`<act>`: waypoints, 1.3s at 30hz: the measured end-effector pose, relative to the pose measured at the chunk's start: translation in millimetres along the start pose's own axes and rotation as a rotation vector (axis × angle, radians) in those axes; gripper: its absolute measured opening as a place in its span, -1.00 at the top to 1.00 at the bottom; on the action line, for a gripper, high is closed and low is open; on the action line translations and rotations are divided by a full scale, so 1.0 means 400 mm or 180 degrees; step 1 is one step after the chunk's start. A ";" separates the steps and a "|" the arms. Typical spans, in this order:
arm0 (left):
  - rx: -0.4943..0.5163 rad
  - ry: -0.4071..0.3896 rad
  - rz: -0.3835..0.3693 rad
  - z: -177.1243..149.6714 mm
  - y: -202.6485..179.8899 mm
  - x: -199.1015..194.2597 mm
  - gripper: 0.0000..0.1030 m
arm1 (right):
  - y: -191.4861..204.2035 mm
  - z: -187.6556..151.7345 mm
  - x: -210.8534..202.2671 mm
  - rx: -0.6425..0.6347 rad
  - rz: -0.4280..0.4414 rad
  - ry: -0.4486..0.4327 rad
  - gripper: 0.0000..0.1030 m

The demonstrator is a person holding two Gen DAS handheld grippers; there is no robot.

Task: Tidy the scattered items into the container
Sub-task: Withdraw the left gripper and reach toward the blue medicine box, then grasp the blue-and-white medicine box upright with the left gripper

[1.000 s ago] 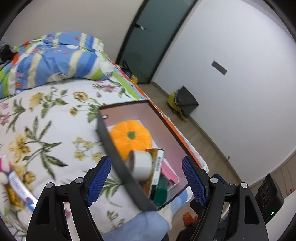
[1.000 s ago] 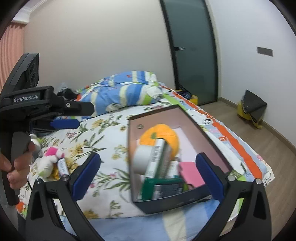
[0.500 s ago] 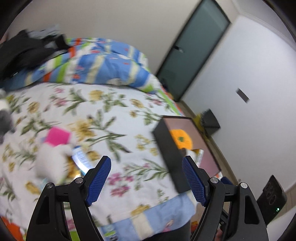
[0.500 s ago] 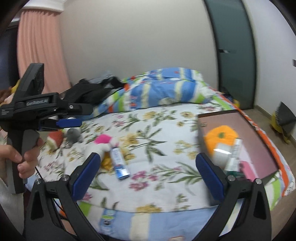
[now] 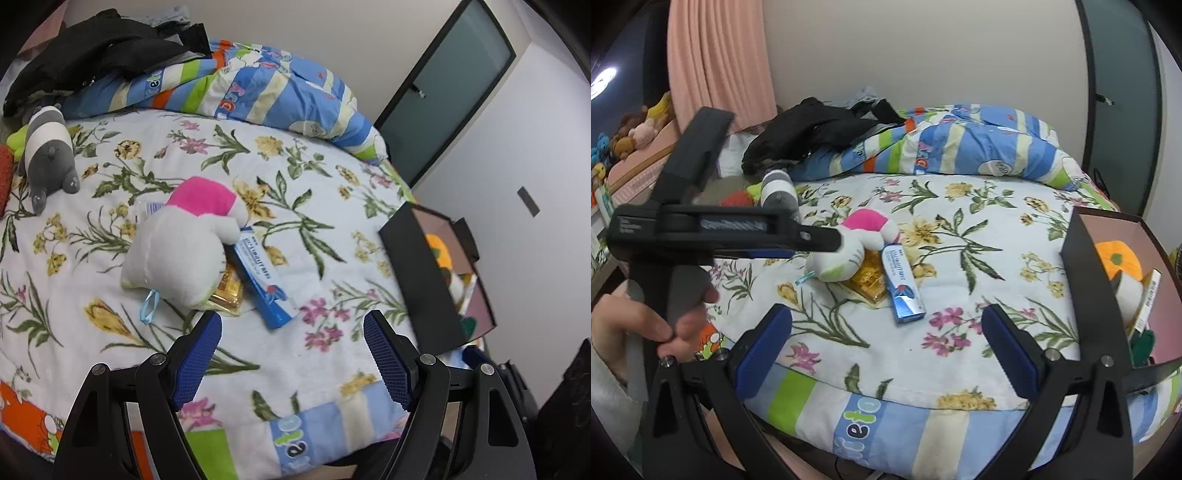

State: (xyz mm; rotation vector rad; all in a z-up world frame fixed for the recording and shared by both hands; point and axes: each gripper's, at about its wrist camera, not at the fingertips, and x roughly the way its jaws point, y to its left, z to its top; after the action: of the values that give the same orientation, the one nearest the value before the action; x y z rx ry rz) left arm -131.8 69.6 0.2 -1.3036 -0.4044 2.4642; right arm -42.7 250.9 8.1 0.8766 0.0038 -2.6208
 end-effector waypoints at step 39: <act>-0.0438 0.0544 -0.0176 0.098 0.103 0.450 -0.55 | -0.119 -0.063 0.571 0.0114 0.0598 0.0822 -0.75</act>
State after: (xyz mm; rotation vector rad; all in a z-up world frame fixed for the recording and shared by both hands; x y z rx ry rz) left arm -266.0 102.0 -128.3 -1.5229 -0.5663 2.2926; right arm -212.6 218.6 -150.4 1.1627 -0.0549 -2.3263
